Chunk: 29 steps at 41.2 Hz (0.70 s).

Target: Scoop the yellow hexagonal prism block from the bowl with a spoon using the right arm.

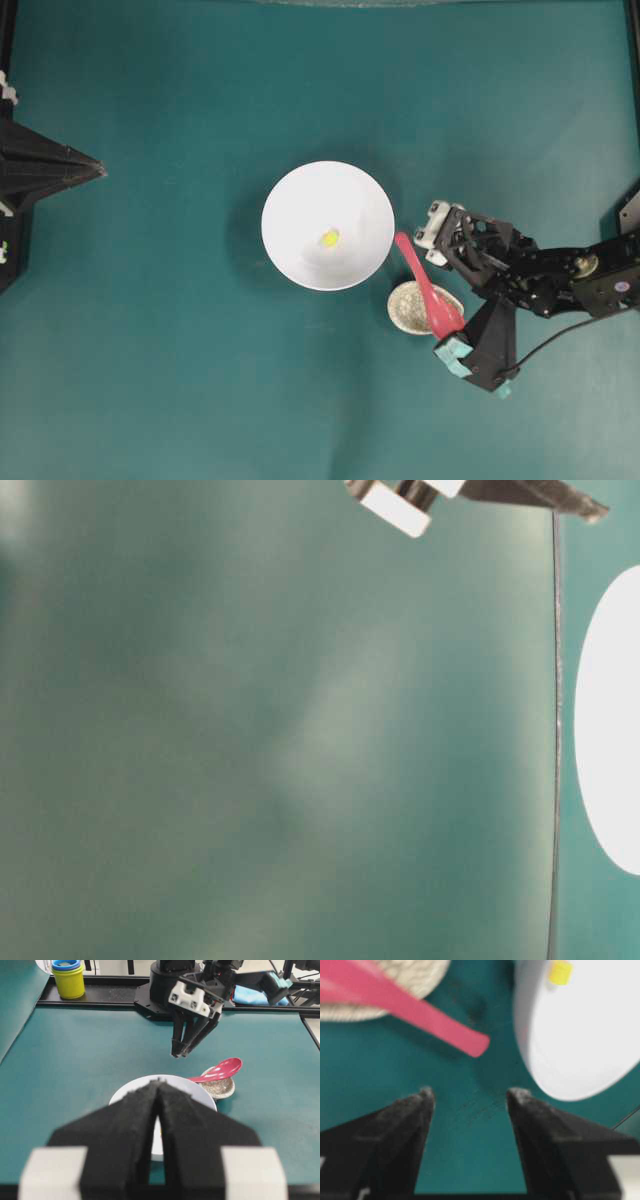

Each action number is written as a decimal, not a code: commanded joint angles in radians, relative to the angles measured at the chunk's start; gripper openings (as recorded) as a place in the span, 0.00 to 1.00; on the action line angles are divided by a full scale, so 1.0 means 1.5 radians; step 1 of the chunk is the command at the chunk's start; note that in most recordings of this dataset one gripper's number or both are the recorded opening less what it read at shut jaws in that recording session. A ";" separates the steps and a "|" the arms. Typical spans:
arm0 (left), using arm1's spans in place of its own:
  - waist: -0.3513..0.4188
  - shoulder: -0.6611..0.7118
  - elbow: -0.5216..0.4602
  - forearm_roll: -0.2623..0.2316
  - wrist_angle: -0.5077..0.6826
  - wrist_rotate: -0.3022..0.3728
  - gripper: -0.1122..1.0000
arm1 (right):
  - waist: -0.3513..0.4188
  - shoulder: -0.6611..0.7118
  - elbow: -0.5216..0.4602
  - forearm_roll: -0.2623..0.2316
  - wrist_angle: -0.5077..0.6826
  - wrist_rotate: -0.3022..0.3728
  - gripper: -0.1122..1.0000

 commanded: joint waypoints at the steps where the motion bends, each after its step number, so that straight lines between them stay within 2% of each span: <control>1: 0.001 0.006 -0.020 0.002 -0.003 -0.003 0.13 | -0.001 0.001 0.001 0.000 -0.003 -0.053 0.66; 6: 0.001 0.001 -0.021 0.001 -0.004 -0.005 0.13 | -0.001 0.011 0.013 0.000 -0.018 -0.130 0.66; 9: 0.001 0.000 -0.021 0.001 -0.004 -0.005 0.13 | -0.001 0.015 0.014 0.000 -0.031 -0.149 0.66; 29: 0.001 0.000 -0.021 0.001 -0.004 0.000 0.13 | -0.001 0.056 -0.008 -0.019 -0.075 -0.165 0.65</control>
